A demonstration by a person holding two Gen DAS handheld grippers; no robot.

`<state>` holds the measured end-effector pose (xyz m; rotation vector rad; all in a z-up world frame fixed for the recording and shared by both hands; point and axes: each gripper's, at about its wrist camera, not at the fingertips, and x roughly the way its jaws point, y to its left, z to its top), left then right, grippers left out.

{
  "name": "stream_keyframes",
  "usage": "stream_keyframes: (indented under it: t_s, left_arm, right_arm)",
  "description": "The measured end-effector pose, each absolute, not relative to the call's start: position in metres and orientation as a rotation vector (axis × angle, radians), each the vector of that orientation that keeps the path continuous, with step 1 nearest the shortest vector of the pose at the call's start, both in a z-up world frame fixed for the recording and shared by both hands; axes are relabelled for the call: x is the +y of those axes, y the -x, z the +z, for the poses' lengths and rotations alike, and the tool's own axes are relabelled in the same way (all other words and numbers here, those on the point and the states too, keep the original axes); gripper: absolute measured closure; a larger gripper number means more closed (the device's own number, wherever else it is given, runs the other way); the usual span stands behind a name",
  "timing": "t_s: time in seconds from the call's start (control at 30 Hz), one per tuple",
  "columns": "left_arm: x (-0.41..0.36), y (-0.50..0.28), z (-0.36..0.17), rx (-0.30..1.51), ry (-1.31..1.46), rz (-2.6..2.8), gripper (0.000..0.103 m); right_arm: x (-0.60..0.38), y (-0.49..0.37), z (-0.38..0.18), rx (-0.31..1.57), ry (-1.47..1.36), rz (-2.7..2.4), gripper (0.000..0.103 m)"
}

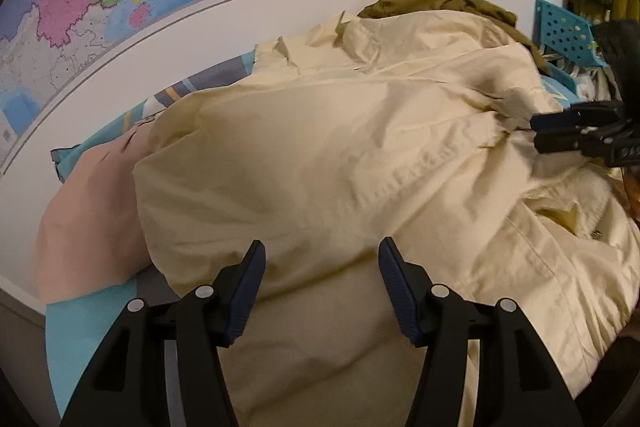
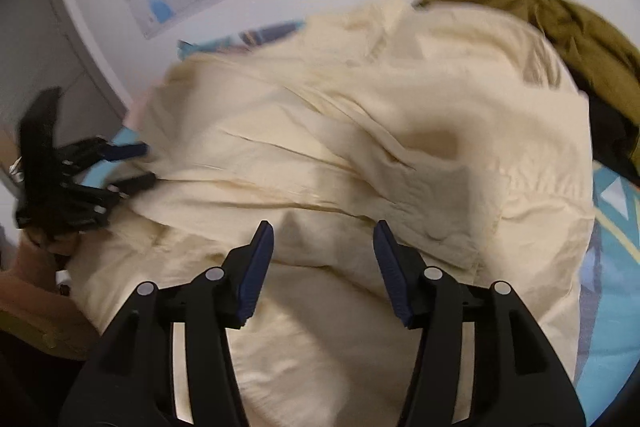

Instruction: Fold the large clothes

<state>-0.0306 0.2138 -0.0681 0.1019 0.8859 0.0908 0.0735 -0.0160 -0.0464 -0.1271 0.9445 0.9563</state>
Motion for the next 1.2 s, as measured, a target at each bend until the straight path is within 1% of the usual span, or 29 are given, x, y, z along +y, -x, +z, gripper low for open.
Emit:
stream_keyframes:
  t_s: [0.1, 0.2, 0.27, 0.37, 0.47, 0.53, 0.6, 0.67, 0.77, 0.9, 1.0, 1.03, 1.1, 1.2]
  left_arm:
    - [0.209, 0.031, -0.073, 0.893, -0.106, 0.084, 0.047]
    - [0.207, 0.028, -0.082, 0.913, -0.107, 0.095, 0.046]
    - [0.208, 0.026, -0.087, 0.918, -0.106, 0.102, 0.046]
    - [0.206, 0.025, -0.09, 0.915, -0.112, 0.129, 0.045]
    - [0.204, 0.027, -0.09, 0.912, -0.113, 0.161, 0.045]
    - [0.202, 0.031, -0.086, 0.903, -0.119, 0.175, 0.045]
    - [0.203, 0.039, -0.079, 0.879, -0.1, 0.164, 0.045]
    - [0.204, 0.051, -0.07, 0.843, -0.076, 0.149, 0.045]
    - [0.209, 0.07, -0.058, 0.808, -0.046, 0.13, 0.042]
    - [0.214, 0.098, -0.046, 0.787, -0.059, 0.149, 0.038]
    - [0.229, 0.12, -0.037, 0.767, 0.026, 0.138, 0.037]
    - [0.234, 0.128, -0.035, 0.752, 0.045, 0.139, 0.035]
    - [0.244, 0.142, -0.035, 0.746, 0.075, 0.169, 0.03]
    - [0.261, 0.155, -0.044, 0.78, 0.157, 0.161, 0.027]
  right_arm:
    - [-0.012, -0.057, -0.037, 0.904, 0.174, 0.994, 0.047]
    - [-0.004, -0.058, -0.053, 0.952, 0.223, 0.972, 0.047]
    - [-0.002, -0.064, -0.068, 1.006, 0.202, 0.962, 0.048]
    - [0.0, -0.065, -0.077, 1.011, 0.193, 0.952, 0.049]
    - [-0.001, -0.058, -0.069, 0.995, 0.192, 0.937, 0.047]
    - [-0.004, -0.055, -0.063, 0.983, 0.179, 0.936, 0.045]
    - [-0.012, -0.049, -0.052, 0.953, 0.16, 0.937, 0.04]
    - [-0.023, -0.043, -0.041, 0.93, 0.138, 0.943, 0.038]
    - [-0.046, -0.034, -0.025, 0.895, 0.081, 0.945, 0.035]
    - [-0.071, -0.025, -0.012, 0.88, 0.026, 0.938, 0.034]
    - [-0.091, -0.017, -0.008, 0.878, 0.001, 0.91, 0.032]
    - [-0.098, -0.014, -0.007, 0.879, -0.004, 0.903, 0.031]
    - [-0.114, -0.011, -0.008, 0.883, -0.015, 0.857, 0.028]
    - [-0.142, -0.011, -0.014, 0.899, -0.073, 0.817, 0.026]
